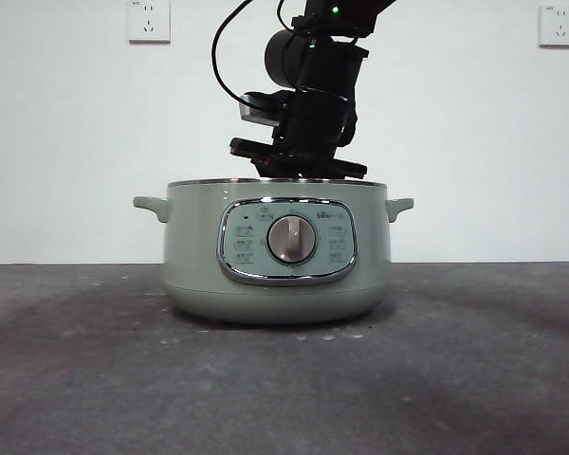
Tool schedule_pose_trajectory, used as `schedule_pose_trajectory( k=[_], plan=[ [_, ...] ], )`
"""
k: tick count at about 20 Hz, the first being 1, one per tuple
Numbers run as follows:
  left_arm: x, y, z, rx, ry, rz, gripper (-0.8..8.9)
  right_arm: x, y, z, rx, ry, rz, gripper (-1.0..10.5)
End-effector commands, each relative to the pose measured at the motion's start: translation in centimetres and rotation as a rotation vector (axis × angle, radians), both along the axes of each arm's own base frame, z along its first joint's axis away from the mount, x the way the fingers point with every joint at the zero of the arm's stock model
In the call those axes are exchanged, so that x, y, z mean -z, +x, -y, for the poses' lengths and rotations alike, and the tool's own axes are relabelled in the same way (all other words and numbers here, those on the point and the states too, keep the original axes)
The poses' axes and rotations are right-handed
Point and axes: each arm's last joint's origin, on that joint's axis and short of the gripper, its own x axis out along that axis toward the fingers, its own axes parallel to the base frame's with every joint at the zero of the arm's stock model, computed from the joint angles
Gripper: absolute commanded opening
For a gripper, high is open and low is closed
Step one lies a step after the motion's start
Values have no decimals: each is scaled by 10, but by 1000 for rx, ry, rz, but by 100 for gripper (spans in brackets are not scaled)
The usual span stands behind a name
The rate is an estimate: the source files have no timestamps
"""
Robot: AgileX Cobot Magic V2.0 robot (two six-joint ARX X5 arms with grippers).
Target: Pick up the corn,open the lid,put the corn in the pot,close the lid
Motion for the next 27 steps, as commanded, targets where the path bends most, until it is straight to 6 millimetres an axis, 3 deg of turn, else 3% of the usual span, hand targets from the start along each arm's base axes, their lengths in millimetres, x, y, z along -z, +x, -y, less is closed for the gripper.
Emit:
schedule_pose_trajectory(
  k=[1,3,6,9,16,22,27],
  plan=[
    [-8,-4,-1,12,-8,65,-8,17,2,-3,-4,-31,-39,-12],
    [-7,-5,-1,11,-6,54,-8,16,2,-3,-4,-30,-39,91],
    [-6,-5,-1,12,-6,53,-8,13,1,-3,19,-18,-36,431],
    [-6,-5,-1,12,-6,53,-8,-5,1,-3,20,5,-4,442],
    [-6,4,1,12,-4,47,-8,-126,-29,13,44,127,116,439],
    [-4,35,10,86,-39,53,-8,-219,-97,47,27,297,280,437],
    [5,76,33,156,-38,40,-8,-275,-185,89,-35,391,387,437]
  ],
)
